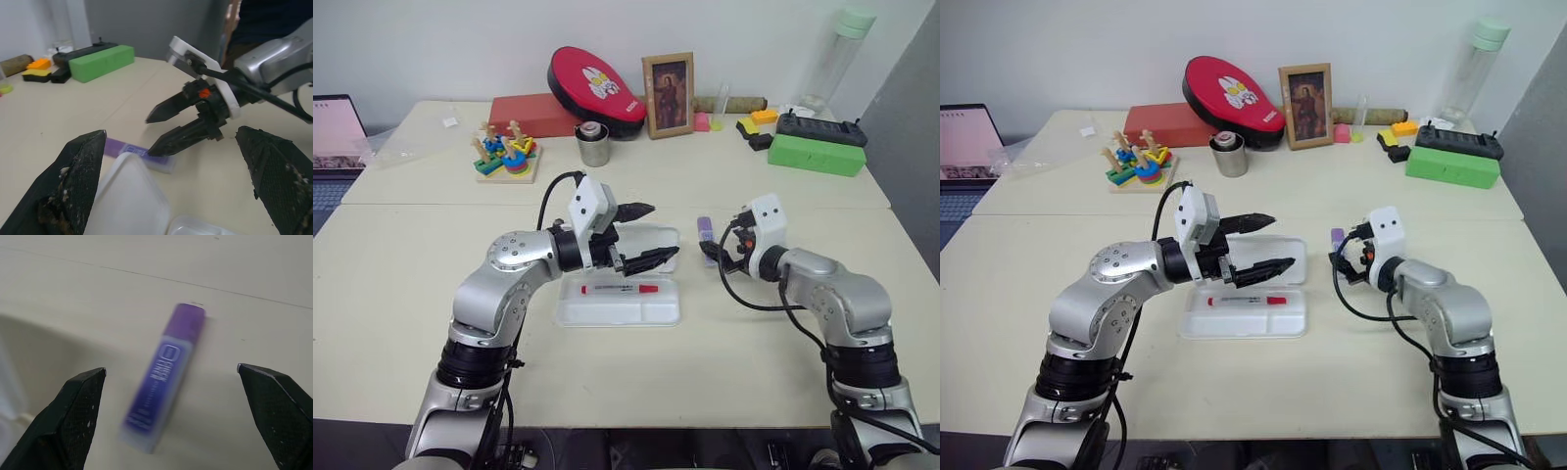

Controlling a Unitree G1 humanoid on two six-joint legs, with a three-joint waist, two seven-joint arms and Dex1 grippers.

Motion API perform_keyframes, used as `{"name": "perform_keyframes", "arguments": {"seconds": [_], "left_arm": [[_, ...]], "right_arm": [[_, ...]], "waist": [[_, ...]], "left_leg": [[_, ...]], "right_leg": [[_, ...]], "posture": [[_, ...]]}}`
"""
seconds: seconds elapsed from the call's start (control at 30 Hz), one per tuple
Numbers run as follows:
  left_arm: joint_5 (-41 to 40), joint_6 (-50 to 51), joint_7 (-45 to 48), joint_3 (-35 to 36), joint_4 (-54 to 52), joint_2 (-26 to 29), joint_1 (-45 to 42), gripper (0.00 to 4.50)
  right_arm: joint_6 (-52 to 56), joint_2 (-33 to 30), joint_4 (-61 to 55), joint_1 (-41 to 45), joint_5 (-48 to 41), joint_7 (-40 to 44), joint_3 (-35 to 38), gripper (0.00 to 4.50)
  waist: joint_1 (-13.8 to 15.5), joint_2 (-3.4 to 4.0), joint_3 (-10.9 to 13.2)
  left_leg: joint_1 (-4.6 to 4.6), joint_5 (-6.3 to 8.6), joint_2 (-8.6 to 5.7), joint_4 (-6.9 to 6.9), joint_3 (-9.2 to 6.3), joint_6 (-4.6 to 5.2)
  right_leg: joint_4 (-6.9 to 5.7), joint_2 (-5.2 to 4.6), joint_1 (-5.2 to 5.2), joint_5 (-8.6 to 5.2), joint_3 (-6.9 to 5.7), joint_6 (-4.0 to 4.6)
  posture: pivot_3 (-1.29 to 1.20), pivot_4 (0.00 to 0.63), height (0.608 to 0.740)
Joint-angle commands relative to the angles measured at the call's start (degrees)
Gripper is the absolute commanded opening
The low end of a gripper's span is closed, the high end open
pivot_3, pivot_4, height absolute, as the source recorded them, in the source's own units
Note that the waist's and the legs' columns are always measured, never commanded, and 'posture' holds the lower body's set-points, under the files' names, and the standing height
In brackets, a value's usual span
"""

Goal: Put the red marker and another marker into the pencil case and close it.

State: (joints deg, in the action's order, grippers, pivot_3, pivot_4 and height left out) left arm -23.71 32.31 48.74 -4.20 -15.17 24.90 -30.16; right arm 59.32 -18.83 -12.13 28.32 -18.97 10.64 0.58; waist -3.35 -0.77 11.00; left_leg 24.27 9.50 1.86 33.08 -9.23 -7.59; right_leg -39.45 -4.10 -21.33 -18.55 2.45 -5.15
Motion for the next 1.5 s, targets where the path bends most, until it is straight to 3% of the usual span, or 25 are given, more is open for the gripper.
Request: {"name": "perform_keyframes", "arguments": {"seconds": [0.03,0.17,0.27,0.6,0.67,0.9,1.03,1.1,1.23,1.5], "left_arm": [[1.9,-2.8,-1.3,-1.5,-0.3,-0.4,-1.8,4.50],[3.1,-4.3,-1.7,-2.4,1.1,-0.7,-2.6,4.50],[3.1,-4.6,-1.6,-2.7,1.2,-0.7,-2.7,4.50],[3.7,-5.9,-2.8,-2.4,2.2,-1.3,-3.5,4.50],[4.2,-6.5,-3.5,-2.1,2.6,-1.7,-3.9,4.50],[0.5,-1.9,-3.0,2.3,-3.0,3.1,-1.6,4.50],[-6.9,4.2,-0.1,10.8,-10.5,11.2,5.0,4.50],[-9.7,6.4,0.9,15.5,-12.7,14.5,9.6,4.50],[-8.0,5.9,2.9,22.3,-14.5,21.9,21.2,4.50],[-7.5,5.4,4.8,36.9,-17.7,24.6,40.9,4.50]], "right_arm": [[1.2,1.8,-0.1,0.0,2.9,-3.4,-2.1,4.50],[1.6,4.6,0.9,-0.9,4.2,-5.1,-3.0,4.50],[1.8,5.2,1.0,-1.1,6.0,-6.1,-4.0,3.99],[0.8,4.3,1.4,-1.4,8.5,-4.9,-5.2,1.42],[-0.1,3.8,1.7,-0.9,9.0,-4.7,-4.6,1.10],[-15.6,2.0,3.4,6.0,7.9,-0.2,0.6,1.09],[-19.6,-0.9,0.0,10.3,-0.4,16.1,-0.7,1.09],[-19.5,-3.1,-2.8,11.3,-3.7,24.0,-3.4,1.09],[-17.2,-7.0,-5.4,13.8,-7.0,34.0,-8.6,1.09],[-18.3,-10.8,-5.9,16.4,-1.2,43.3,-23.9,1.09]], "waist": [[0.0,0.00,0.0],[-0.1,0.00,0.0],[-0.1,0.01,0.0],[0.0,0.01,0.0],[0.0,0.01,0.0],[-0.5,0.03,0.0],[-1.8,0.03,0.0],[-2.2,0.04,0.0],[-2.0,0.05,0.0],[-1.0,0.01,0.0]], "left_leg": [[-0.01,0.00,0.00,0.00,-0.01,0.00],[-0.02,0.00,0.00,0.00,0.00,0.01],[-0.09,0.00,0.00,-0.02,0.00,0.01],[-0.21,0.02,0.00,-0.02,0.00,0.05],[-0.23,0.02,0.00,-0.02,0.01,0.05],[-0.22,0.02,-0.01,-0.04,0.02,0.05],[-0.24,0.02,0.00,-0.16,0.03,0.06],[-0.26,0.03,0.00,-0.23,0.03,0.07],[-0.26,0.05,0.00,-0.25,0.03,0.10],[-0.28,0.05,0.01,-0.21,0.02,0.10]], "right_leg": [[-0.02,0.00,0.00,0.00,0.00,0.00],[-0.02,0.00,0.00,0.00,0.01,0.00],[-0.05,0.00,0.02,0.00,0.02,0.00],[-0.06,0.00,0.15,0.00,0.02,0.00],[-0.06,0.00,0.16,0.00,0.02,0.00],[-0.06,0.00,0.10,0.00,0.05,0.00],[-0.03,0.00,0.07,-0.02,0.07,0.02],[0.02,0.00,0.08,-0.04,0.07,0.03],[0.02,0.00,0.08,-0.05,0.08,0.04],[0.02,0.00,0.10,-0.05,0.06,0.05]], "posture": [[0.00,0.150,0.740],[0.00,0.150,0.740],[0.00,0.150,0.740],[0.00,0.150,0.740],[0.00,0.150,0.740],[0.00,0.150,0.740],[0.00,0.150,0.740],[0.00,0.150,0.740],[0.00,0.150,0.740],[0.00,0.150,0.740]]}}
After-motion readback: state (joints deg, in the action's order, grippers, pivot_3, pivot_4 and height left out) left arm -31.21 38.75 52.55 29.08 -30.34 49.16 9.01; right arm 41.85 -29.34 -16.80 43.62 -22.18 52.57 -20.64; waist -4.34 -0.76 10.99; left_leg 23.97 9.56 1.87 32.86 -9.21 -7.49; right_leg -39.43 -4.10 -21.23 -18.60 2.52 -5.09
